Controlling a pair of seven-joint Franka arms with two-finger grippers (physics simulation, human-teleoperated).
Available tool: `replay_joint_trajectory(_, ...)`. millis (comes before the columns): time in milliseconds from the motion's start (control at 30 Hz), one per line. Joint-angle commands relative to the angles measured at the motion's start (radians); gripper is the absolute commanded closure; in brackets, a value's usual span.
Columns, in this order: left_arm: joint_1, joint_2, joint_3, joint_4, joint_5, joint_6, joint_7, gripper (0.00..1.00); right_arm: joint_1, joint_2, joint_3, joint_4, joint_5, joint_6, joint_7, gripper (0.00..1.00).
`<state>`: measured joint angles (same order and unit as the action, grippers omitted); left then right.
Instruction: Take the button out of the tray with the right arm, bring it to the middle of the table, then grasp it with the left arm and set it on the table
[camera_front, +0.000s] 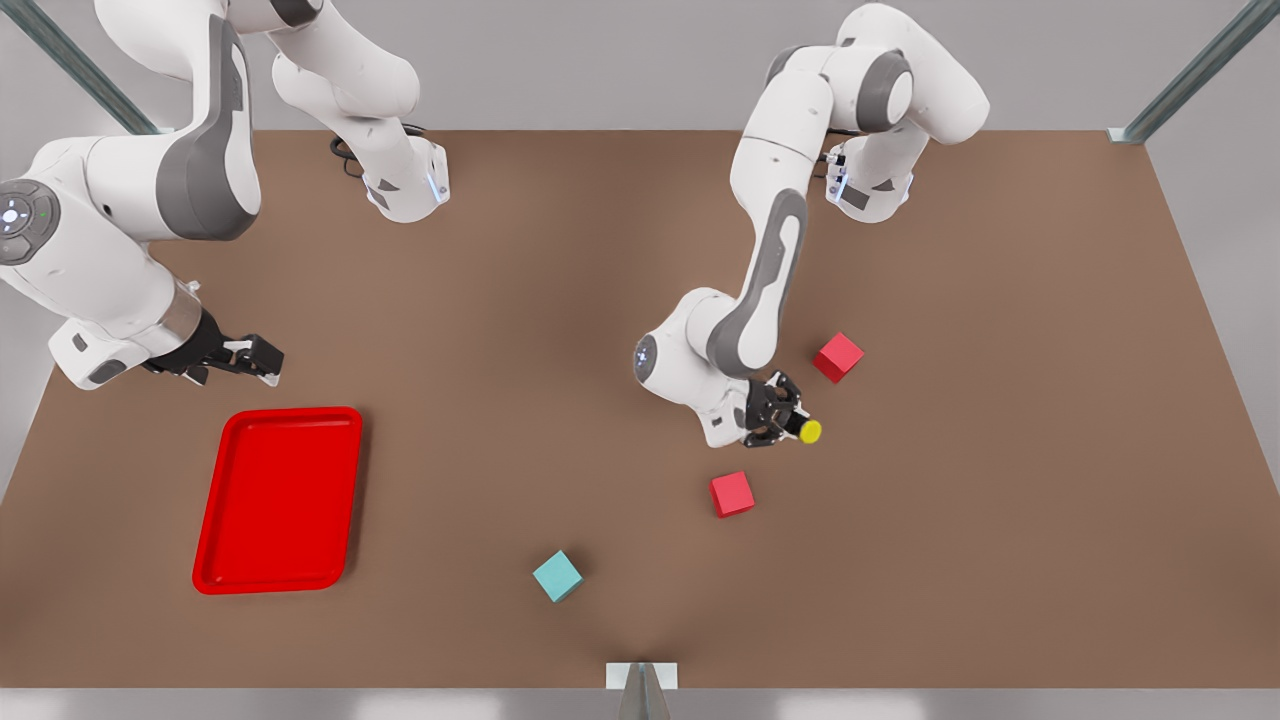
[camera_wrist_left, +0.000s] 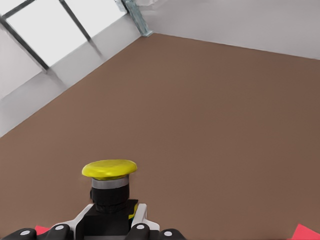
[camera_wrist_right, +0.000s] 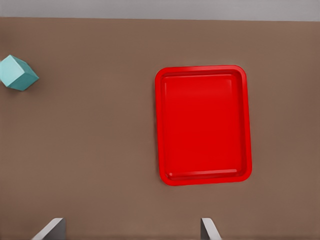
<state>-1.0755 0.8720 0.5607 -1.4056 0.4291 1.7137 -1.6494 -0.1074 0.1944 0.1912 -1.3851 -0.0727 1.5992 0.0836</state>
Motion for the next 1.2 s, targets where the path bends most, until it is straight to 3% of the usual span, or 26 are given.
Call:
replay_joint_trajectory(0, 0.012, 0.024, 0.001, 0.000, 0.135, 0.033, -1.167, 0.65, 0.000, -0.001, 0.001, 0.001, 0.001, -0.001, -0.004, 0.00)
replay_joint_trajectory(300, 0.058, 0.163, -0.005, 0.014, 0.373, 0.119, -1.219, 0.65, 0.000, -0.001, 0.001, 0.000, -0.001, -0.001, -0.004, 0.00)
replay_joint_trajectory(667, 0.094, 0.255, -0.007, 0.014, 0.444, 0.185, -1.216, 0.65, -0.001, -0.001, 0.001, 0.000, 0.001, -0.001, -0.004, 0.00)
replay_joint_trajectory(967, 0.092, 0.254, -0.028, 0.008, 0.467, 0.158, -0.705, 0.65, 0.000, -0.001, 0.001, 0.000, -0.001, -0.001, -0.004, 0.00)
replay_joint_trajectory(1167, 0.097, 0.269, -0.033, 0.005, 0.468, 0.149, -0.607, 0.65, 0.000, -0.001, 0.001, 0.001, -0.002, -0.001, -0.004, 0.00)
